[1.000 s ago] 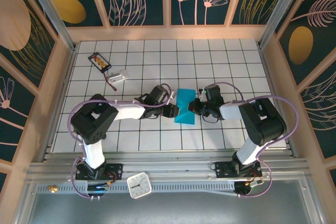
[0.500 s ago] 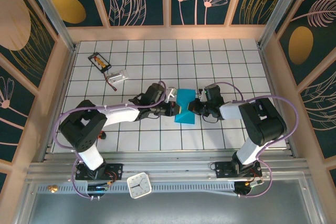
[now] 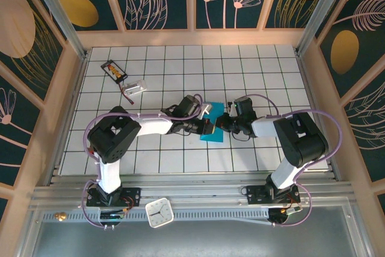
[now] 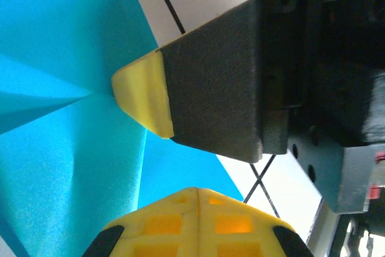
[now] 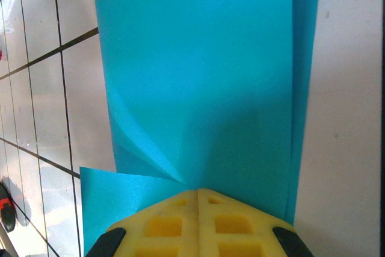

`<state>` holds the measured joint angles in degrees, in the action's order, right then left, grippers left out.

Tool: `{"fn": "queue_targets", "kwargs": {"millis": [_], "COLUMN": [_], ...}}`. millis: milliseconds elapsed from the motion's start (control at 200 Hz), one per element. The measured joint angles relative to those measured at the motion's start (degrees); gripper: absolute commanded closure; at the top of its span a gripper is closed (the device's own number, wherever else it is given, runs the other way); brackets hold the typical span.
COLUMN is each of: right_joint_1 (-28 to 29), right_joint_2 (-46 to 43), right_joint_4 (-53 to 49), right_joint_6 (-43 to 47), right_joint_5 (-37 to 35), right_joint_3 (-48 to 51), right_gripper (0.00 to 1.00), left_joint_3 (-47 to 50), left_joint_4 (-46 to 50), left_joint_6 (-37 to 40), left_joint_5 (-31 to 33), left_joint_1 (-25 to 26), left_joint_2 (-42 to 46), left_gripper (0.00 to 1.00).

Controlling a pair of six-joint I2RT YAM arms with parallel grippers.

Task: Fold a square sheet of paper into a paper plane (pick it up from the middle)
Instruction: Fold the triangle a second time at the center of the table.

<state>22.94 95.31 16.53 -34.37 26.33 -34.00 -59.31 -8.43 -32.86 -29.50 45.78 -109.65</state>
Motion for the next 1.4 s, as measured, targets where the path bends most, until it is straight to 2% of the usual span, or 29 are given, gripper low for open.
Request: {"fn": "queue_targets", "kwargs": {"millis": [610,1061,1401], "right_joint_1": [-0.1,-0.1,-0.3], "right_joint_2": [0.0,0.0,0.2], "right_joint_4": [0.0,-0.1,-0.9], "right_joint_6": [0.9,1.1,1.3], "right_joint_5": [0.2,0.2,0.3], "right_joint_3": [0.0,0.0,-0.5], "right_gripper": [1.0,1.0,1.0], "left_joint_3": [-0.8,-0.6,4.2], "left_joint_4": [5.6,5.8,3.5], "left_joint_6": [4.9,7.4,8.5], "left_joint_5": [3.2,4.5,4.4], "left_joint_1": [0.0,0.3,0.3], "left_joint_2": [-2.2,-2.4,0.4], "left_gripper": [1.0,1.0,1.0]}}
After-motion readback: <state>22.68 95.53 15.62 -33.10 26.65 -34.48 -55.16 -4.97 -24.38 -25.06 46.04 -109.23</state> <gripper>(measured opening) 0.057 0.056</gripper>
